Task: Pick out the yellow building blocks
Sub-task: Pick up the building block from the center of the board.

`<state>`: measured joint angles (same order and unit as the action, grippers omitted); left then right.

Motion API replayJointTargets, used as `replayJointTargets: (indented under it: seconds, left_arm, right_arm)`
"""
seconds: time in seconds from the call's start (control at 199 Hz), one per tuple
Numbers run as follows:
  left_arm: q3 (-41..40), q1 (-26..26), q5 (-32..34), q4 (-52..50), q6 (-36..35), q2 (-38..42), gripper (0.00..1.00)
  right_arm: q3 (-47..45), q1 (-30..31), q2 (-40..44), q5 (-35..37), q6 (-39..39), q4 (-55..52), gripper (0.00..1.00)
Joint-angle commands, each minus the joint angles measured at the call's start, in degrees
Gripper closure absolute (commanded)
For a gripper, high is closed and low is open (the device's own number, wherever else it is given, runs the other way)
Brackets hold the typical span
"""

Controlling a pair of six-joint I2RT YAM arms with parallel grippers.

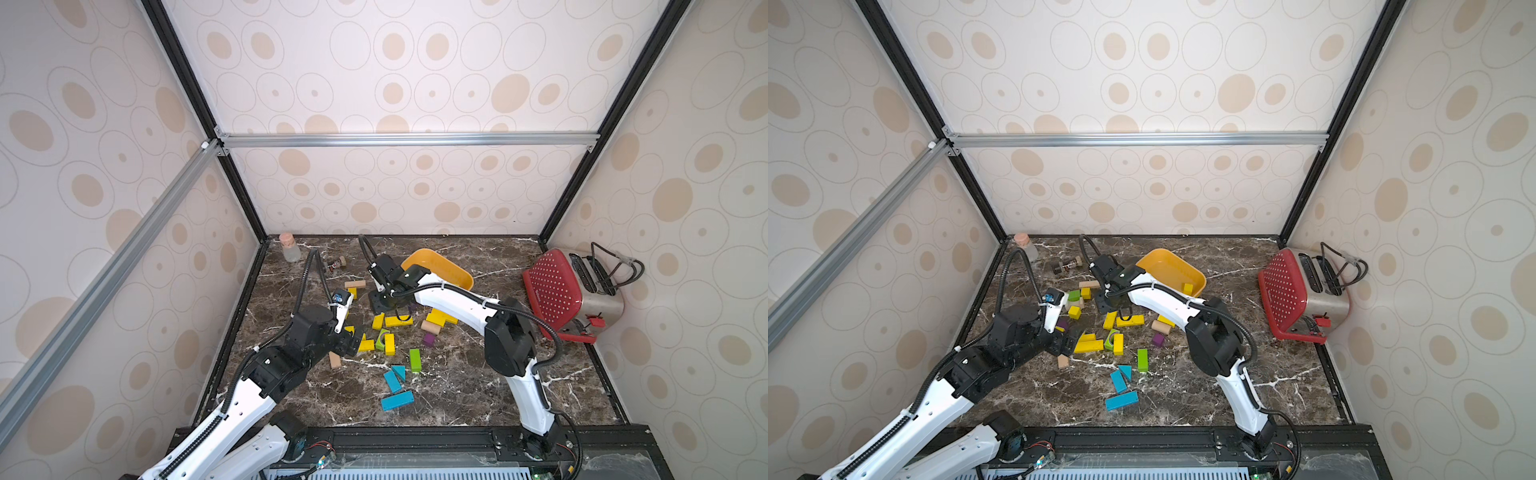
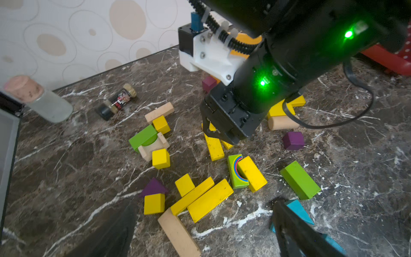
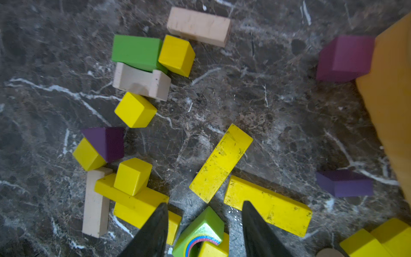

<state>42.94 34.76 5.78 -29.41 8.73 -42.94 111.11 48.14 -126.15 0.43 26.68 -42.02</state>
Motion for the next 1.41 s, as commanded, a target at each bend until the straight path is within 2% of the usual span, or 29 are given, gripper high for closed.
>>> replayJointTargets:
  seconds: [0.0, 0.151, 0.553, 0.738, 0.924, 1.1, 1.402]
  left_arm:
    - [-1.0, -0.2, 2.6, -3.9, 4.6, 1.6, 0.04]
    - [0.4, -0.2, 1.9, -6.1, 3.5, 0.8, 0.01]
    - [3.8, -0.9, -0.9, -10.7, 3.3, -6.7, 0.01]
    - [3.8, -1.0, 0.5, -10.1, 3.3, -8.1, 0.01]
    - [2.9, -1.0, 2.6, -9.4, 0.0, -9.4, 0.01]
    - [2.0, -1.0, 2.2, -7.8, -3.0, -8.9, 0.01]
    - [1.3, -0.9, 1.5, -5.1, -12.7, -6.5, 0.01]
  right_arm:
    - [5.5, 0.5, -3.7, 0.9, 3.5, -5.2, 0.45]
    - [12.5, 0.6, -8.2, 2.7, 4.0, -12.1, 0.46]
    - [25.9, 0.6, -17.1, 3.9, 4.3, -20.4, 0.47]
    - [24.7, 0.9, -16.6, 5.7, 4.2, -21.8, 0.48]
    - [23.8, 1.0, -16.1, 7.5, 3.0, -22.7, 0.51]
    - [24.1, 1.0, -16.9, 5.2, 3.3, -21.2, 0.54]
    - [24.0, 1.0, -19.4, 5.0, 6.0, -19.9, 0.52]
